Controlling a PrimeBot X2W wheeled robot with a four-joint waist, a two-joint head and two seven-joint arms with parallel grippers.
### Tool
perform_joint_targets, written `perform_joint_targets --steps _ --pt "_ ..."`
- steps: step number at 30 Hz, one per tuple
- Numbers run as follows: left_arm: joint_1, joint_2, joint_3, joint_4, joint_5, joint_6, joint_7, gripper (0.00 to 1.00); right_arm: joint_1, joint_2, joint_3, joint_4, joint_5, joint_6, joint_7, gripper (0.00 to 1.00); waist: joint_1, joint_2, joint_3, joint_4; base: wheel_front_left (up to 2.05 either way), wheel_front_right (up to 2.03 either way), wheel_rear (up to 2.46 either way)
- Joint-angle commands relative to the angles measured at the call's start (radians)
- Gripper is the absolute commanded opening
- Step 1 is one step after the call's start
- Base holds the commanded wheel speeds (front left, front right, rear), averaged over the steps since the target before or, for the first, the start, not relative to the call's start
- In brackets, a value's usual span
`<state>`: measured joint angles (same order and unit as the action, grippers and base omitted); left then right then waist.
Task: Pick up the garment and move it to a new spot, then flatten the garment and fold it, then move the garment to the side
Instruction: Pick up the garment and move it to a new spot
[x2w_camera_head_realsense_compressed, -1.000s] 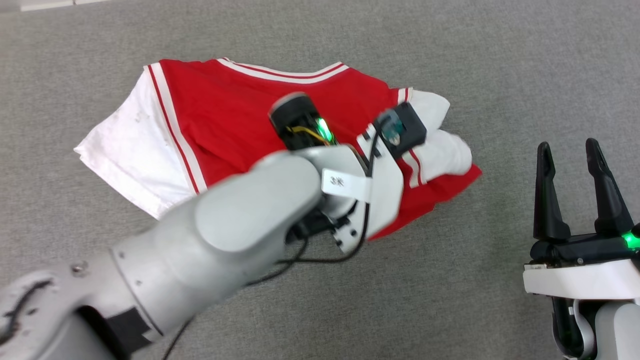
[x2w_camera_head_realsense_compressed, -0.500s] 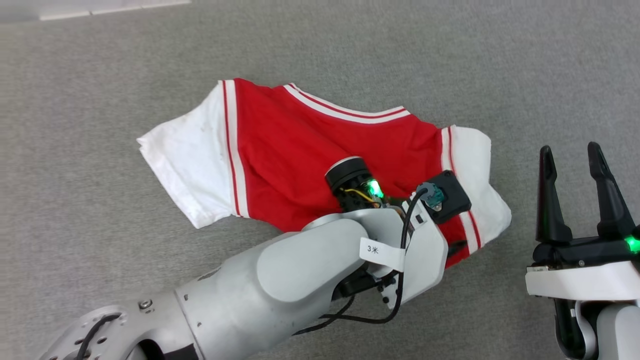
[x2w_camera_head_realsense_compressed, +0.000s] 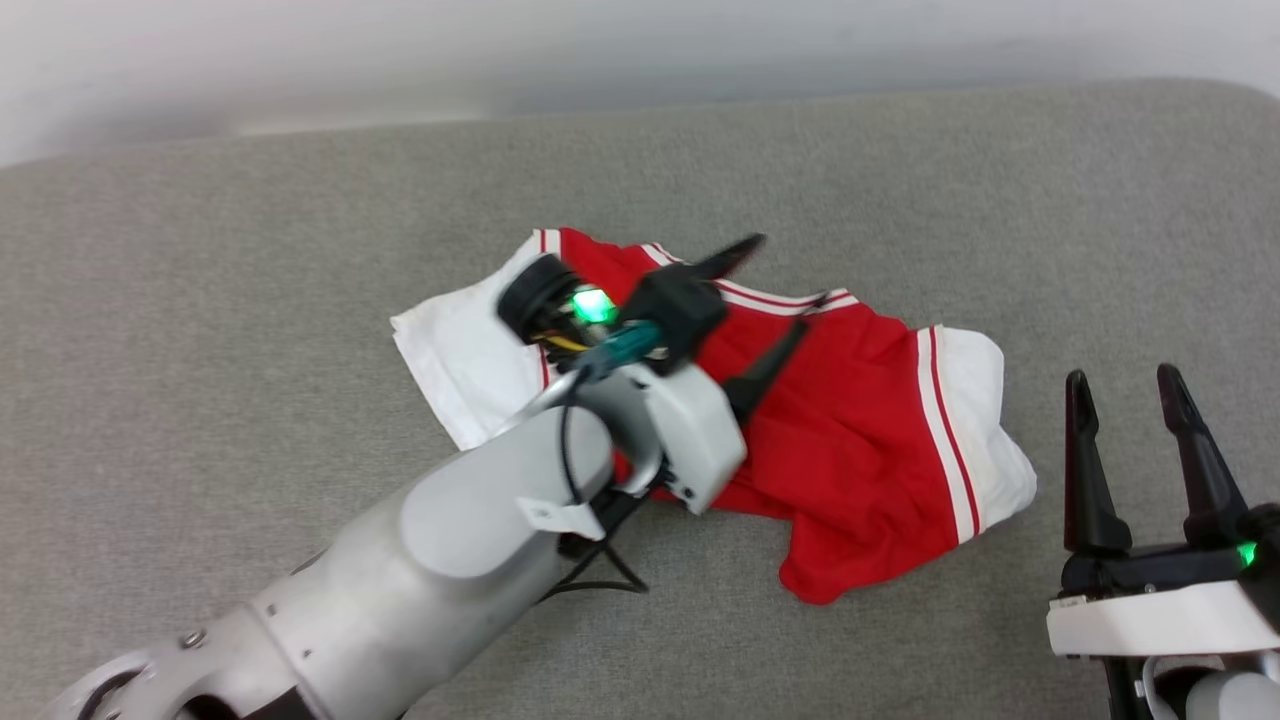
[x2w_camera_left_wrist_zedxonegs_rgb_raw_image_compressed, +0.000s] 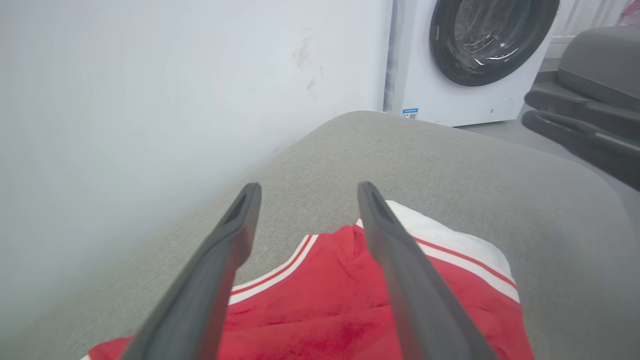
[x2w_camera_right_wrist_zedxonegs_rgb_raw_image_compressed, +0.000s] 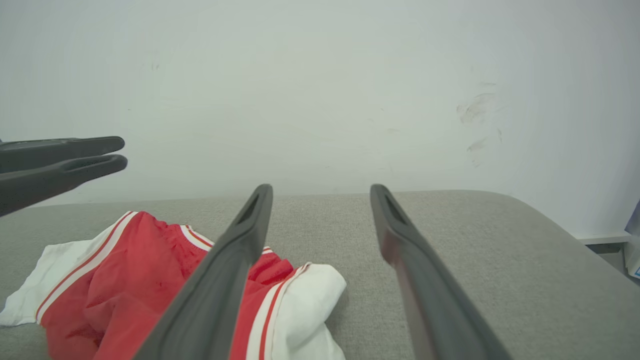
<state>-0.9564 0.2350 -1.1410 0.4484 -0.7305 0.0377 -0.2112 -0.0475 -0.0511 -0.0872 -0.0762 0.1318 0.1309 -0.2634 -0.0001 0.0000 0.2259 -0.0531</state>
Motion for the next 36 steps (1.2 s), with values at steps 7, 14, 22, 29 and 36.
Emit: perform_joint_targets --steps 7,14,22,29,36 --pt "0.154 0.090 0.149 -0.087 0.068 0.174 -0.055 1.00 0.051 0.002 -0.007 0.000 -0.012 0.000 -0.002 1.00 0.0001 0.0000 -0.066 0.040 0.00 0.00 0.00" --pt "0.404 0.143 0.395 -0.258 0.195 0.290 -0.054 1.00 0.072 0.002 -0.012 0.006 -0.016 0.000 -0.002 1.00 0.0001 0.0000 -0.097 0.056 0.00 0.00 0.00" --pt "0.676 0.110 0.638 -0.356 0.327 0.330 -0.054 1.00 0.094 0.002 -0.007 0.017 -0.017 0.000 -0.002 1.00 0.0001 0.0000 -0.125 0.063 0.00 0.00 0.00" --pt "0.837 0.038 0.768 -0.375 0.413 0.270 -0.054 1.00 0.116 0.002 -0.007 0.036 -0.017 0.000 -0.002 1.00 0.0001 0.0000 -0.153 0.065 0.00 0.00 0.00" --pt "0.917 -0.037 0.851 -0.356 0.488 0.204 -0.054 1.00 0.132 0.002 -0.014 0.050 -0.015 0.000 -0.002 1.00 0.0001 0.0000 -0.166 0.067 0.00 0.00 0.00"
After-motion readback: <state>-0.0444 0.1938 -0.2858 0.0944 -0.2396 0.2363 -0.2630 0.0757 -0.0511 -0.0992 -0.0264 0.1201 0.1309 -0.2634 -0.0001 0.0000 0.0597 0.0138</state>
